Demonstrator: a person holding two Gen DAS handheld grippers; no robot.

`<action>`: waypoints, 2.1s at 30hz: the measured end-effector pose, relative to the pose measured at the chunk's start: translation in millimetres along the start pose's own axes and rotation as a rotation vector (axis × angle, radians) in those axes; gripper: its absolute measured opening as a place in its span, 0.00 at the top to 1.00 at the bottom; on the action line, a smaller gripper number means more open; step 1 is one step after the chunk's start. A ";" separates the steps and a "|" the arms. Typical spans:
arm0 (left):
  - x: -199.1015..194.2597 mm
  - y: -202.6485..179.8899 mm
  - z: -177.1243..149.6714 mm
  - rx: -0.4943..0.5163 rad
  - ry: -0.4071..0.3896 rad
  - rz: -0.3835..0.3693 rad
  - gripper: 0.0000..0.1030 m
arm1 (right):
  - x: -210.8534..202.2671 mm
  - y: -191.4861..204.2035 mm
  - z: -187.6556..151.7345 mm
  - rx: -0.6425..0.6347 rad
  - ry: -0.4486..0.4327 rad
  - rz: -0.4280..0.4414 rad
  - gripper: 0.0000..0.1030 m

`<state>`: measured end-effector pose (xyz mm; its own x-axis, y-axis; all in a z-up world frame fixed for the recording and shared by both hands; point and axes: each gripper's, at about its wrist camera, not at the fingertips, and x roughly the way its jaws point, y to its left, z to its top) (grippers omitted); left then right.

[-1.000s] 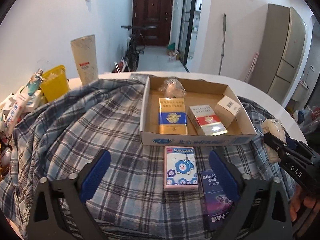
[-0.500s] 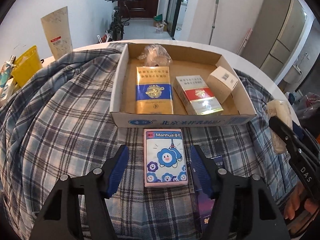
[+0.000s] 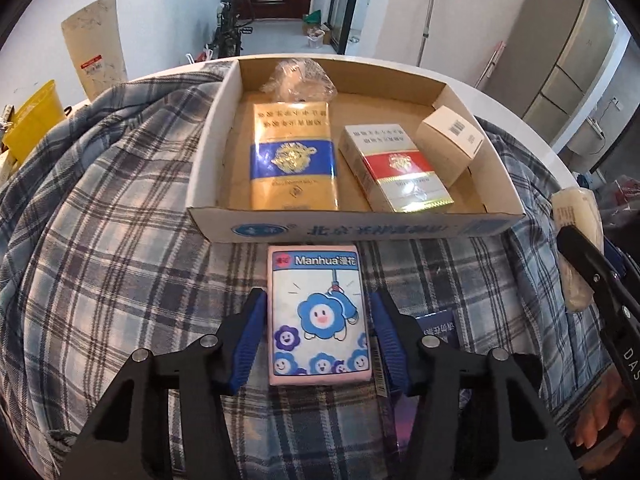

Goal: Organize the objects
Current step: 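Grasp the pink-and-blue Manhua box with the left gripper while the right gripper holds the white pack, then lower the Manhua box into the cardboard box and open the left gripper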

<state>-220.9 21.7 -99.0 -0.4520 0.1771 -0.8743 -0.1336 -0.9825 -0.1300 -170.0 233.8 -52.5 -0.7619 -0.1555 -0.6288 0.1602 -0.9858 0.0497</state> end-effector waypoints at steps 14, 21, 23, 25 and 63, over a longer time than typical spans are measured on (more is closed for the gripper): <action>-15.7 -4.5 1.4 0.030 -0.078 0.021 0.52 | 0.1 -3.2 0.6 0.010 -0.003 -0.009 0.59; -47.7 -3.9 3.7 0.036 -0.156 0.034 0.52 | 0.6 -2.9 1.0 0.005 -0.003 -0.015 0.59; -52.2 -0.7 2.4 0.028 -0.160 0.031 0.52 | 0.2 -3.0 1.3 0.004 -0.006 -0.018 0.59; -55.5 2.6 -0.5 0.026 -0.161 0.033 0.52 | -0.1 -3.5 1.4 0.007 -0.009 -0.020 0.59; 20.2 -48.0 85.0 0.010 -0.054 -0.082 0.51 | 17.2 -39.1 62.1 0.084 0.014 -0.059 0.59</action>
<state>-298.6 77.3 -70.6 -0.4859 0.2598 -0.8345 -0.1805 -0.9640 -0.1951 -228.3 265.8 -17.0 -0.7592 -0.0967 -0.6437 0.0614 -0.9951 0.0770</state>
